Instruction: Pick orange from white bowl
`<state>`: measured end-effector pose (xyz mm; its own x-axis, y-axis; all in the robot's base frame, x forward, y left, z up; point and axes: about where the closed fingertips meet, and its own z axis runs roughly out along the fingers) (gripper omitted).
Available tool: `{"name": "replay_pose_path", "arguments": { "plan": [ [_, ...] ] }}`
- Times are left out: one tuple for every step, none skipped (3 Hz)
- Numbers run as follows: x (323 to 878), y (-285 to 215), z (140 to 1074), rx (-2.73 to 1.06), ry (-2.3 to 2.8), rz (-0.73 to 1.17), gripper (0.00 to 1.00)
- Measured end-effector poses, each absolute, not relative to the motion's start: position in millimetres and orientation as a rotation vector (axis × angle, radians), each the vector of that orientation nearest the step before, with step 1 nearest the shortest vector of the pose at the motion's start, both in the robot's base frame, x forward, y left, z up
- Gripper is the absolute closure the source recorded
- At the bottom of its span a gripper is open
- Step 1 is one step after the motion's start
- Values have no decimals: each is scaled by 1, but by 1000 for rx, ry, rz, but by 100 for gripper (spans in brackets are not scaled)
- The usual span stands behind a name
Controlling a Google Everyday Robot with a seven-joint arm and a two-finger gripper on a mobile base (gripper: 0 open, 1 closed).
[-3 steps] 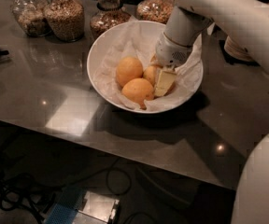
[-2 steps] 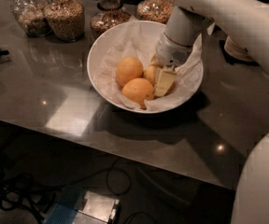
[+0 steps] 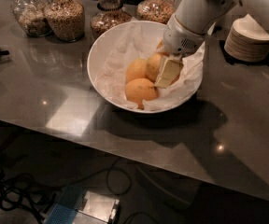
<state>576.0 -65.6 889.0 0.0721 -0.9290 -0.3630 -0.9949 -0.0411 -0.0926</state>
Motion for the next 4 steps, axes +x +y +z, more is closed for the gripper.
{"name": "replay_pose_path", "arguments": {
  "plan": [
    [552,-71,943,-1935,1886,204,100],
    [511,-70,1000,-1855,1777,172,100],
    [460,-54,1041,-1816,1614,173,100],
    [439,-52,1032,-1769,1498,235,100]
  ]
}}
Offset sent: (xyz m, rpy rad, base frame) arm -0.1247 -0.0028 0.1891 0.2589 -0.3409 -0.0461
